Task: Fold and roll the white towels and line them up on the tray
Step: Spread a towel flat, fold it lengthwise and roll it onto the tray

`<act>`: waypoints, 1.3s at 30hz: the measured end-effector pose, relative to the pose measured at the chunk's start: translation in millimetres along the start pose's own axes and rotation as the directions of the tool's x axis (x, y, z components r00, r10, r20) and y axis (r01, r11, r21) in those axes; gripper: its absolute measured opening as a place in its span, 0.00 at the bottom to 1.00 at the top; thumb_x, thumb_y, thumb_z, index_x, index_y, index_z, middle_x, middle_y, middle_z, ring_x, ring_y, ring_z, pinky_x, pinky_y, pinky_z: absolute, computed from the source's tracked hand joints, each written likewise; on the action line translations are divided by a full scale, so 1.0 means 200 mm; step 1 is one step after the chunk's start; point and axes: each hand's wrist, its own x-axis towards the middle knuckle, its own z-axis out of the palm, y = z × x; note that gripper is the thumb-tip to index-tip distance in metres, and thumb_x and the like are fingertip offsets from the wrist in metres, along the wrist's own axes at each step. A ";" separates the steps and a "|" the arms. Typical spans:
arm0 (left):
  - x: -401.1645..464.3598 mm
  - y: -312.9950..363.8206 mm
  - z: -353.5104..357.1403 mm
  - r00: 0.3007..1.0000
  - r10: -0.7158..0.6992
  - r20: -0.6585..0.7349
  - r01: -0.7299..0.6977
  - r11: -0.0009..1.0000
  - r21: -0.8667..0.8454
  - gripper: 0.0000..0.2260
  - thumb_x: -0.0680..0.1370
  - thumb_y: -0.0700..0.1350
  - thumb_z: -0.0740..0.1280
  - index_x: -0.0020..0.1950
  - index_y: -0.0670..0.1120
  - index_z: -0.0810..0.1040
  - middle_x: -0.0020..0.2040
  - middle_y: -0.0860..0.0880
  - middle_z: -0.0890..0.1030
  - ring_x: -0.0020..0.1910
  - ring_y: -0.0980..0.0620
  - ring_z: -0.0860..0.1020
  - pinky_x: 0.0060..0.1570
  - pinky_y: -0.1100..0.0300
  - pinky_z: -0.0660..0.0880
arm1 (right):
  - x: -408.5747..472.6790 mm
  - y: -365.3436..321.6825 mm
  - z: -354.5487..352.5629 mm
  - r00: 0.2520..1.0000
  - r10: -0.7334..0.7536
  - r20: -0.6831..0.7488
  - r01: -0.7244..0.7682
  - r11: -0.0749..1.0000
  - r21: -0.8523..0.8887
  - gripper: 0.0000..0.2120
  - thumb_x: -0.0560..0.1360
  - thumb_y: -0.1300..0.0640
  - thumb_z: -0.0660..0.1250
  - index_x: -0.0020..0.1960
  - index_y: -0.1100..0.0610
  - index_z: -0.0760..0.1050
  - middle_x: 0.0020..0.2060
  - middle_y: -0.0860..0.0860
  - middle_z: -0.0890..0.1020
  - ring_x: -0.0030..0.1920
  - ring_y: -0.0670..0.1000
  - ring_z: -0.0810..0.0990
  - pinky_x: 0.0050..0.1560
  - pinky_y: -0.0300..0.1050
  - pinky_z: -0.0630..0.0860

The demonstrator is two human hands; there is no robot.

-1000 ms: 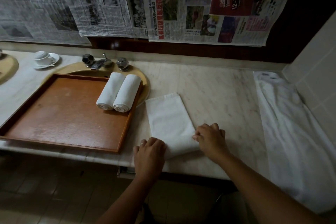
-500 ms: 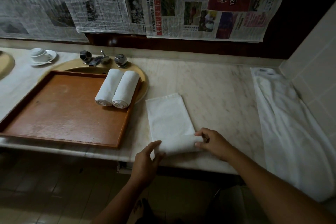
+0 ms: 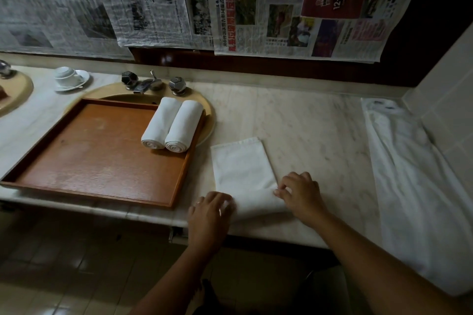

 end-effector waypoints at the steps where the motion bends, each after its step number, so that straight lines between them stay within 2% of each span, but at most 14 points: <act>1: -0.01 0.00 0.00 0.997 0.067 -0.027 -0.066 0.997 0.047 0.05 0.80 0.53 0.66 0.53 0.57 0.79 0.56 0.58 0.79 0.51 0.53 0.78 0.50 0.50 0.73 | -0.04 0.00 0.02 0.998 -0.044 -0.038 0.044 0.999 0.012 0.09 0.76 0.44 0.64 0.42 0.47 0.75 0.46 0.42 0.78 0.50 0.53 0.72 0.47 0.47 0.63; 3: -0.03 -0.01 -0.01 0.984 0.175 -0.033 -0.170 0.978 0.119 0.06 0.80 0.53 0.64 0.54 0.56 0.79 0.56 0.56 0.82 0.46 0.52 0.80 0.44 0.52 0.72 | -0.11 0.04 0.06 1.000 -0.012 -0.023 0.015 0.994 0.104 0.12 0.78 0.44 0.62 0.54 0.46 0.80 0.53 0.46 0.78 0.53 0.55 0.73 0.52 0.48 0.68; 6: -0.07 -0.05 0.00 0.986 0.154 0.063 -0.161 0.977 0.138 0.17 0.81 0.60 0.61 0.68 0.56 0.73 0.69 0.58 0.75 0.44 0.56 0.81 0.49 0.51 0.74 | -0.17 0.10 0.02 0.972 0.101 0.212 -0.143 0.971 0.193 0.22 0.76 0.44 0.69 0.69 0.38 0.71 0.59 0.49 0.69 0.57 0.54 0.72 0.67 0.50 0.69; 8: -0.11 -0.05 0.02 0.994 0.086 0.067 -0.088 0.996 0.032 0.23 0.79 0.59 0.65 0.73 0.55 0.70 0.73 0.58 0.72 0.49 0.57 0.82 0.53 0.50 0.77 | -0.19 0.10 0.00 0.964 0.094 0.247 -0.155 0.957 0.244 0.24 0.75 0.45 0.71 0.70 0.38 0.71 0.58 0.50 0.72 0.58 0.54 0.74 0.67 0.50 0.69; 12: -0.13 -0.01 0.02 0.993 -0.087 0.078 0.103 0.965 -0.239 0.22 0.78 0.56 0.69 0.71 0.55 0.73 0.67 0.56 0.77 0.64 0.55 0.76 0.58 0.56 0.76 | -0.17 0.05 -0.03 0.953 0.079 0.291 -0.196 0.897 0.397 0.19 0.77 0.52 0.71 0.67 0.47 0.75 0.51 0.49 0.80 0.51 0.49 0.79 0.54 0.42 0.75; 17: -0.11 -0.06 0.01 0.967 -0.153 0.202 0.207 0.937 -0.282 0.24 0.76 0.65 0.64 0.70 0.59 0.72 0.55 0.50 0.83 0.44 0.51 0.83 0.47 0.51 0.81 | -0.06 0.02 -0.08 0.904 0.102 0.416 -0.261 0.902 0.344 0.09 0.77 0.53 0.70 0.56 0.54 0.81 0.47 0.51 0.84 0.49 0.52 0.82 0.52 0.48 0.77; 20: -0.08 -0.07 0.00 0.959 -0.168 0.229 0.233 0.925 -0.298 0.27 0.76 0.70 0.58 0.68 0.56 0.75 0.57 0.50 0.83 0.49 0.53 0.81 0.51 0.49 0.80 | 0.02 -0.02 -0.07 0.867 0.159 0.472 -0.311 0.913 0.264 0.08 0.78 0.51 0.69 0.53 0.54 0.81 0.47 0.52 0.84 0.49 0.54 0.82 0.52 0.48 0.77; 23: -0.04 -0.08 -0.02 0.963 -0.166 0.212 0.225 0.929 -0.293 0.31 0.74 0.74 0.55 0.65 0.54 0.77 0.58 0.53 0.81 0.54 0.55 0.79 0.55 0.48 0.79 | 0.05 -0.07 -0.06 0.892 0.231 0.389 -0.286 0.954 0.088 0.07 0.76 0.45 0.68 0.49 0.48 0.76 0.48 0.45 0.79 0.54 0.52 0.76 0.58 0.51 0.73; 25: -0.03 -0.07 -0.01 0.982 -0.136 0.130 0.163 0.959 -0.230 0.25 0.75 0.69 0.59 0.64 0.56 0.76 0.60 0.57 0.76 0.53 0.57 0.77 0.51 0.51 0.79 | 0.02 -0.08 -0.06 0.949 0.211 0.234 -0.207 0.977 -0.042 0.07 0.76 0.44 0.67 0.46 0.47 0.73 0.50 0.44 0.76 0.56 0.51 0.71 0.56 0.50 0.67; 28: -0.06 -0.05 0.02 0.997 0.049 -0.056 -0.053 0.996 -0.069 0.09 0.80 0.57 0.63 0.56 0.56 0.77 0.55 0.58 0.76 0.48 0.57 0.75 0.44 0.54 0.78 | -0.07 -0.06 0.01 0.999 -0.017 -0.052 0.011 0.993 -0.118 0.09 0.76 0.47 0.66 0.38 0.47 0.74 0.43 0.44 0.77 0.49 0.53 0.73 0.48 0.50 0.66; 30: -0.10 -0.04 0.03 0.981 0.168 -0.094 -0.163 0.985 0.056 0.10 0.81 0.55 0.60 0.54 0.54 0.78 0.54 0.55 0.78 0.46 0.54 0.77 0.42 0.53 0.77 | -0.16 -0.02 0.07 0.971 -0.133 -0.198 0.107 0.985 -0.136 0.12 0.75 0.46 0.62 0.36 0.48 0.78 0.40 0.43 0.79 0.43 0.53 0.75 0.42 0.49 0.66; 33: -0.15 -0.08 0.03 0.972 0.231 -0.047 -0.217 0.954 0.209 0.16 0.81 0.58 0.56 0.63 0.53 0.75 0.63 0.51 0.80 0.48 0.51 0.80 0.45 0.53 0.76 | -0.23 0.03 0.11 0.980 -0.144 -0.140 0.138 0.989 -0.052 0.18 0.75 0.42 0.57 0.50 0.47 0.83 0.53 0.40 0.82 0.50 0.51 0.73 0.47 0.48 0.64; 35: -0.18 -0.10 0.03 0.980 0.200 0.005 -0.197 0.957 0.213 0.21 0.80 0.60 0.57 0.70 0.54 0.71 0.70 0.51 0.75 0.52 0.53 0.81 0.49 0.52 0.77 | -0.27 0.09 0.12 0.995 -0.102 0.000 0.102 0.995 0.016 0.25 0.73 0.37 0.57 0.65 0.45 0.77 0.64 0.40 0.76 0.59 0.49 0.68 0.54 0.48 0.62; 39: -0.19 -0.07 0.04 0.997 0.063 0.039 -0.057 0.989 -0.139 0.22 0.79 0.59 0.66 0.72 0.56 0.72 0.70 0.58 0.74 0.51 0.59 0.80 0.48 0.57 0.80 | -0.29 0.13 0.10 0.975 0.101 0.199 -0.147 0.961 0.233 0.24 0.75 0.37 0.67 0.70 0.34 0.68 0.62 0.48 0.68 0.62 0.53 0.67 0.63 0.44 0.62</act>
